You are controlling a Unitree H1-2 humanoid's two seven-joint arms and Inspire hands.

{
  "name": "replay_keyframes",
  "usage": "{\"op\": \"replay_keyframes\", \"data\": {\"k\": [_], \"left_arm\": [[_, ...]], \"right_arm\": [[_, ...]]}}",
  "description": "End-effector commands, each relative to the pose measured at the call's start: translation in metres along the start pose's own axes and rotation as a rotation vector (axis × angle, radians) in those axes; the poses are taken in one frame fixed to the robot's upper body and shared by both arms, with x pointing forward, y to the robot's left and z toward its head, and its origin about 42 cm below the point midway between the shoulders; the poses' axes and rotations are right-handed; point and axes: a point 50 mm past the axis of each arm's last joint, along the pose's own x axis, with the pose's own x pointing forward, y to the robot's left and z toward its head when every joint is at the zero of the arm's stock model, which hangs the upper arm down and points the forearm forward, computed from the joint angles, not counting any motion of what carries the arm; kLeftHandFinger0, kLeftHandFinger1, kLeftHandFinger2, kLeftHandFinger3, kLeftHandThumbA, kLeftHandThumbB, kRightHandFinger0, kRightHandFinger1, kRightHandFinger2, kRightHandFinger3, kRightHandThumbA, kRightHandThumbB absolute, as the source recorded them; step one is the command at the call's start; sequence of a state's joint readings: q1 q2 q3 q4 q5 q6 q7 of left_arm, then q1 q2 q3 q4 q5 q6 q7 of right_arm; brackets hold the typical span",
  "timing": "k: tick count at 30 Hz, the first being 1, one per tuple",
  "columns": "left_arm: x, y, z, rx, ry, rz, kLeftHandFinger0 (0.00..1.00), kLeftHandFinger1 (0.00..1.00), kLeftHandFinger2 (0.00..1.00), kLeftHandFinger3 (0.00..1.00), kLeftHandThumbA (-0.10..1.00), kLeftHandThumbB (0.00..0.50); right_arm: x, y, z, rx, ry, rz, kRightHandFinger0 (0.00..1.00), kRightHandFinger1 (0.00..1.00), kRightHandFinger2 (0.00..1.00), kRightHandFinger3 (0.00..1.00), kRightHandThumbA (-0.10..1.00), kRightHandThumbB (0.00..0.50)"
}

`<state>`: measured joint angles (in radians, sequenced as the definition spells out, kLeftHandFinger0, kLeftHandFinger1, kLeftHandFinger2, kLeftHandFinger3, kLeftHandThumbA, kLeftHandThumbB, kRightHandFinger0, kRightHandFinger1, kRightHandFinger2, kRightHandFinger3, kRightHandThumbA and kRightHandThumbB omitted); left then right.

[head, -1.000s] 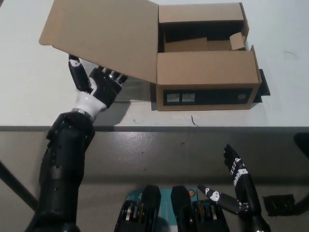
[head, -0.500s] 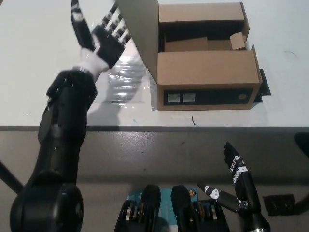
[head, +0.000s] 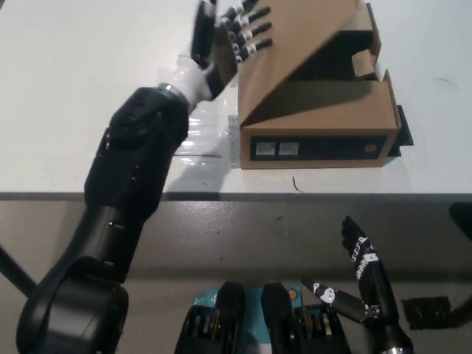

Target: A small storge box is placed at the center of the table and the robot uses its left hand to push the lid and close it

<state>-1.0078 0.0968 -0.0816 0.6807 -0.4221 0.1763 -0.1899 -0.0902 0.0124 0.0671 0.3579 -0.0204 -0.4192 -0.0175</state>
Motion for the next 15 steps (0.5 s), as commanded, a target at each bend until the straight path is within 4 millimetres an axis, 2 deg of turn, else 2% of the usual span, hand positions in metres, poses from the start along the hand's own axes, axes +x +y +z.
{"op": "replay_keyframes", "data": {"k": [1,2,5,8,15], "left_arm": [[0.006,-0.058,0.017,1.113,-0.184,-0.201,1.0,1.0,1.0,1.0,1.0,0.373],[0.006,-0.058,0.015,1.137,-0.18,-0.21,1.0,1.0,1.0,1.0,1.0,0.373],[0.003,-0.067,-0.011,1.308,-0.184,-0.276,1.0,1.0,1.0,1.0,1.0,0.391],[0.001,-0.071,-0.024,1.385,-0.191,-0.299,1.0,1.0,1.0,1.0,1.0,0.372],[-0.003,-0.068,-0.025,1.435,-0.217,-0.307,1.0,1.0,1.0,1.0,1.0,0.347]], "right_arm": [[0.015,0.005,0.015,0.018,-0.096,0.017,1.0,1.0,1.0,1.0,1.0,0.383],[0.015,0.005,0.015,0.017,-0.097,0.019,1.0,1.0,1.0,1.0,1.0,0.383],[0.016,0.004,0.017,0.015,-0.105,0.022,1.0,1.0,1.0,1.0,1.0,0.381],[0.017,0.003,0.019,0.011,-0.113,0.023,1.0,1.0,1.0,1.0,1.0,0.378],[0.021,0.001,0.02,-0.001,-0.117,0.023,1.0,1.0,1.0,1.0,1.0,0.382]]}}
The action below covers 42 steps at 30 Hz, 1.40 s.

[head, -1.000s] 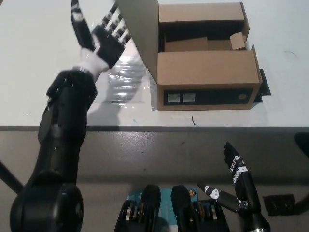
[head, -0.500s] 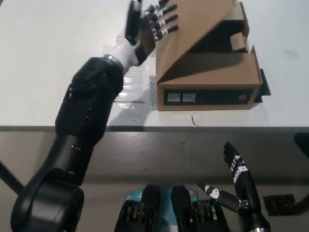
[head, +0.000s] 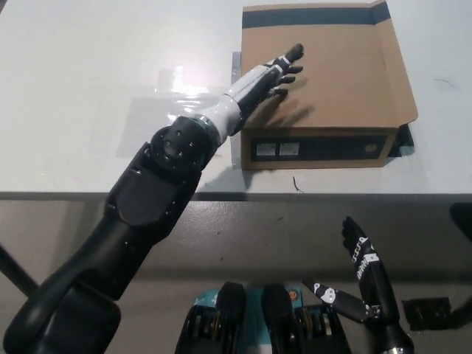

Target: A small storge box is placed at the center of the table and the robot uses its left hand to push the lid and close it

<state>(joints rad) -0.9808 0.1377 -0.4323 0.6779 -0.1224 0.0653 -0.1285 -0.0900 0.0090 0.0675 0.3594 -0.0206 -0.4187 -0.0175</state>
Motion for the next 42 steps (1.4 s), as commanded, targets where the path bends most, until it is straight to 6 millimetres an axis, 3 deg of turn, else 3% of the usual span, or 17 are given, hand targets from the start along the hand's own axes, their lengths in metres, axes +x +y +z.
{"op": "replay_keyframes", "data": {"k": [1,4,9,12,16,17,18,21,26,28,29,33,42], "left_arm": [[0.002,-0.018,0.033,0.897,-0.273,-0.081,1.0,1.0,1.0,1.0,1.0,0.358],[-0.001,-0.01,0.045,0.876,-0.291,-0.049,1.0,1.0,1.0,1.0,1.0,0.36],[-0.018,0.013,0.086,0.732,-0.421,0.081,1.0,1.0,1.0,1.0,1.0,0.377],[-0.045,0.023,0.112,0.606,-0.529,0.155,1.0,1.0,1.0,1.0,1.0,0.37],[-0.091,0.027,0.123,0.492,-0.645,0.22,1.0,1.0,1.0,1.0,1.0,0.356],[-0.094,0.027,0.123,0.483,-0.653,0.226,1.0,1.0,1.0,1.0,1.0,0.451],[-0.11,0.025,0.12,0.447,-0.667,0.238,1.0,1.0,1.0,1.0,1.0,0.381],[-0.147,0.013,0.102,0.357,-0.701,0.248,1.0,1.0,1.0,1.0,1.0,0.394],[-0.182,-0.012,0.036,0.295,-0.592,0.242,1.0,1.0,1.0,1.0,1.0,0.369],[-0.191,-0.019,0.015,0.281,-0.545,0.253,1.0,1.0,1.0,1.0,1.0,0.358],[-0.196,-0.026,-0.003,0.252,-0.507,0.263,1.0,1.0,1.0,1.0,1.0,0.364],[-0.206,-0.037,-0.044,0.205,-0.399,0.259,1.0,1.0,1.0,1.0,1.0,0.39],[-0.228,-0.057,-0.112,0.107,-0.234,0.24,1.0,1.0,1.0,1.0,1.0,0.35]], "right_arm": [[0.021,0.002,0.021,0.002,-0.119,0.021,1.0,1.0,1.0,1.0,1.0,0.382],[0.021,0.002,0.021,-0.001,-0.119,0.018,1.0,1.0,1.0,1.0,1.0,0.387],[0.022,0.003,0.021,0.001,-0.119,0.023,1.0,1.0,1.0,1.0,1.0,0.394],[0.022,0.001,0.021,-0.004,-0.121,0.024,1.0,1.0,1.0,1.0,1.0,0.397],[0.02,0.001,0.02,0.001,-0.116,0.022,1.0,1.0,1.0,1.0,1.0,0.389],[0.021,-0.001,0.02,-0.001,-0.117,0.023,1.0,1.0,1.0,1.0,1.0,0.391],[0.02,-0.001,0.02,-0.002,-0.115,0.024,1.0,1.0,1.0,1.0,1.0,0.391],[0.021,-0.001,0.018,-0.002,-0.11,0.023,1.0,1.0,1.0,1.0,1.0,0.384],[0.018,0.002,0.015,0.015,-0.097,0.023,1.0,1.0,1.0,1.0,1.0,0.381],[0.017,0.002,0.015,0.015,-0.097,0.023,1.0,1.0,1.0,1.0,1.0,0.38],[0.016,0.002,0.015,0.018,-0.098,0.02,1.0,1.0,1.0,1.0,1.0,0.376],[0.018,0.002,0.015,0.014,-0.096,0.022,1.0,1.0,1.0,1.0,1.0,0.375],[0.019,-0.001,0.015,0.012,-0.098,0.011,1.0,1.0,1.0,1.0,1.0,0.401]]}}
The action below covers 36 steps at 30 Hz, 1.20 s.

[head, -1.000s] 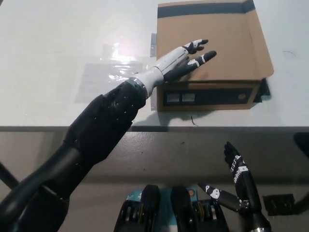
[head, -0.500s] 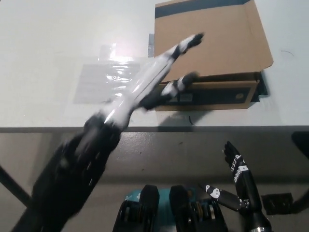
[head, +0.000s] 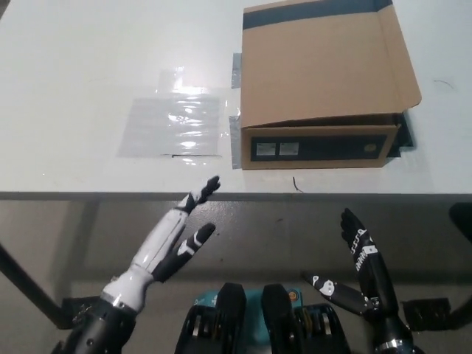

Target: A small storge box is placed at the center of the table and the robot uses its left hand to push the lid and close it

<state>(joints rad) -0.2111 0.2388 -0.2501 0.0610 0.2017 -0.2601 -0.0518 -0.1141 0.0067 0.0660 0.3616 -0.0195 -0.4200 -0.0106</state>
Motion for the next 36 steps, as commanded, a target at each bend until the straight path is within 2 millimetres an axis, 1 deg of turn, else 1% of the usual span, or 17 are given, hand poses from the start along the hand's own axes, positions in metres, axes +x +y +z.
{"op": "replay_keyframes", "data": {"k": [1,3,4,6,7,8,10,12,13,14,16,19,20,21,24,31,36], "left_arm": [[-0.01,-0.002,-0.006,-0.025,-0.051,0.033,1.0,1.0,1.0,1.0,1.0,0.338],[-0.02,-0.006,-0.015,-0.036,-0.016,0.027,1.0,1.0,1.0,1.0,1.0,0.33],[-0.024,-0.006,-0.018,-0.046,-0.003,0.023,1.0,1.0,1.0,1.0,1.0,0.316],[-0.027,-0.007,-0.021,-0.055,0.009,0.023,1.0,1.0,1.0,1.0,1.0,0.314],[-0.035,-0.008,-0.026,-0.055,0.038,0.028,1.0,1.0,1.0,1.0,1.0,0.323],[-0.038,-0.008,-0.028,-0.06,0.049,0.029,1.0,1.0,1.0,1.0,1.0,0.322],[-0.044,-0.005,-0.035,-0.065,0.074,0.032,1.0,1.0,1.0,1.0,1.0,0.321],[-0.048,-0.004,-0.04,-0.086,0.098,0.028,1.0,1.0,1.0,1.0,1.0,0.293],[-0.049,-0.003,-0.042,-0.094,0.105,0.032,1.0,1.0,1.0,1.0,1.0,0.289],[-0.05,-0.002,-0.043,-0.119,0.134,0.042,1.0,1.0,1.0,1.0,1.0,0.266],[-0.056,0.0,-0.043,-0.147,0.169,0.056,1.0,1.0,1.0,1.0,1.0,0.254],[-0.062,0.001,-0.045,-0.192,0.179,0.077,1.0,1.0,1.0,1.0,1.0,0.275],[-0.064,0.0,-0.044,-0.195,0.187,0.082,1.0,1.0,1.0,1.0,1.0,0.291],[-0.065,0.0,-0.043,-0.197,0.188,0.083,1.0,1.0,1.0,1.0,1.0,0.293],[-0.068,0.001,-0.043,-0.166,0.184,0.105,1.0,1.0,1.0,1.0,1.0,0.247],[-0.065,0.002,-0.043,-0.18,0.177,0.131,1.0,1.0,1.0,1.0,1.0,0.252],[-0.067,0.001,-0.043,-0.173,0.18,0.136,1.0,1.0,1.0,1.0,1.0,0.243]], "right_arm": [[0.009,-0.001,0.01,0.016,-0.075,-0.003,1.0,1.0,1.0,1.0,1.0,0.402],[0.009,0.0,0.01,0.012,-0.075,-0.002,1.0,1.0,1.0,1.0,1.0,0.396],[0.01,0.001,0.01,0.012,-0.074,0.0,1.0,1.0,1.0,1.0,1.0,0.399],[0.009,0.001,0.009,0.013,-0.074,-0.001,1.0,1.0,1.0,1.0,1.0,0.402],[0.009,0.002,0.009,0.011,-0.074,0.006,1.0,1.0,1.0,1.0,1.0,0.406],[0.01,0.003,0.01,0.006,-0.075,0.01,1.0,1.0,1.0,1.0,1.0,0.397],[0.012,0.004,0.01,0.011,-0.078,0.009,1.0,1.0,1.0,1.0,1.0,0.396],[0.012,0.005,0.01,0.014,-0.076,0.006,1.0,1.0,1.0,1.0,1.0,0.4],[0.012,0.006,0.01,0.015,-0.076,0.006,1.0,1.0,1.0,1.0,1.0,0.403],[0.012,0.006,0.01,0.017,-0.077,0.007,1.0,1.0,1.0,1.0,1.0,0.392],[0.01,0.009,0.01,0.02,-0.076,0.014,1.0,1.0,1.0,1.0,1.0,0.386],[0.008,0.012,0.009,0.024,-0.073,0.016,1.0,1.0,1.0,1.0,1.0,0.388],[0.006,0.012,0.009,0.027,-0.07,0.017,1.0,1.0,1.0,1.0,1.0,0.394],[0.006,0.011,0.008,0.029,-0.069,0.017,1.0,1.0,1.0,1.0,1.0,0.396],[0.002,0.012,0.007,0.026,-0.064,0.022,1.0,1.0,1.0,1.0,1.0,0.392],[0.003,0.01,0.008,0.003,-0.069,0.034,1.0,1.0,1.0,1.0,1.0,0.375],[0.001,0.01,0.008,0.006,-0.066,0.034,1.0,1.0,1.0,1.0,1.0,0.387]]}}
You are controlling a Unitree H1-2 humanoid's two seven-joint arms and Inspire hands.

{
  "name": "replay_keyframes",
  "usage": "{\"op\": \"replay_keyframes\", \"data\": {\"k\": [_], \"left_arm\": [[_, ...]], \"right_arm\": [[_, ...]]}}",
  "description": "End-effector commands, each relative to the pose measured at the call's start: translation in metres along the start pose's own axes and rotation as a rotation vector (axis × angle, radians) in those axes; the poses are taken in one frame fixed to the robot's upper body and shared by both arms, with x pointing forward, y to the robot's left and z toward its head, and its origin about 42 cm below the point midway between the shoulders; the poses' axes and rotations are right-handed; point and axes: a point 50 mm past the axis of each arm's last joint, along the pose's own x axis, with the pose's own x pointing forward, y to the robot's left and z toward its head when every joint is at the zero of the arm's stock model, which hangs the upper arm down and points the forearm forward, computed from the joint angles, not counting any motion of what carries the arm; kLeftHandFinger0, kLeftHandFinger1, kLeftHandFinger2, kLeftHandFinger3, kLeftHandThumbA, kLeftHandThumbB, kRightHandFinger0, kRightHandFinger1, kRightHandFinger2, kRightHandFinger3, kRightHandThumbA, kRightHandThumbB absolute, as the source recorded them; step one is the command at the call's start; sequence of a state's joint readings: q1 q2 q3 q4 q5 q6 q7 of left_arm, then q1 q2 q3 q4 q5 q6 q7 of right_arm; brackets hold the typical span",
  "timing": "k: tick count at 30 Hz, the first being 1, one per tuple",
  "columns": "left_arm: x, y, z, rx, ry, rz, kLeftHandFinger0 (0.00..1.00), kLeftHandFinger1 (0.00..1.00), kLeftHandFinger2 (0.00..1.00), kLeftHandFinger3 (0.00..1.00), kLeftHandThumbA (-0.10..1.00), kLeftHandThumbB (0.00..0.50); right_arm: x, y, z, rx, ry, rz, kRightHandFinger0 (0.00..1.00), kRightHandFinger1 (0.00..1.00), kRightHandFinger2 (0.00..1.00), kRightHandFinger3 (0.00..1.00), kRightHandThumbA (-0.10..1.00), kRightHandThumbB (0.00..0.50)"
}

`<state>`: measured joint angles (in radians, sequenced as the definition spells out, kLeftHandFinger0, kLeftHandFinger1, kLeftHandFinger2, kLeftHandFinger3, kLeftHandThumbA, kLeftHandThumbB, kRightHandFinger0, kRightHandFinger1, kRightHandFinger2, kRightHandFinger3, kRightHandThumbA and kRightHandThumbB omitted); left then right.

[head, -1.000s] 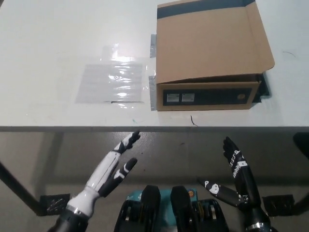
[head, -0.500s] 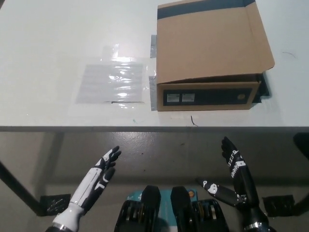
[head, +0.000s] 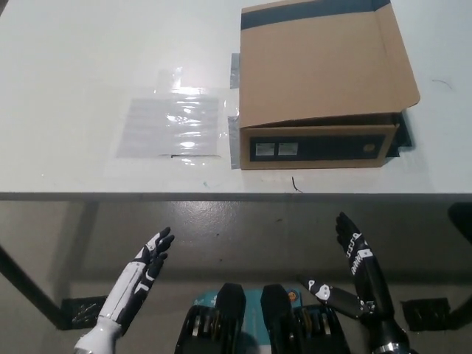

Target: A small storge box is placed at the center of the table and the robot uses its left hand to push the lid and close it

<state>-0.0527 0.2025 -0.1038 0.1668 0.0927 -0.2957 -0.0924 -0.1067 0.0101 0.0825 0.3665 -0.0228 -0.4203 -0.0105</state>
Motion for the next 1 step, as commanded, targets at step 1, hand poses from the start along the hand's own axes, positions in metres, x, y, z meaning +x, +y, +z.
{"op": "replay_keyframes", "data": {"k": [1], "left_arm": [[0.0044,0.0029,0.0103,-0.009,-0.048,0.018,1.0,1.0,1.0,1.0,1.0,0.243]], "right_arm": [[0.004,0.0043,0.0105,0.004,-0.077,0.018,1.0,1.0,1.0,1.0,1.0,0.387]]}}
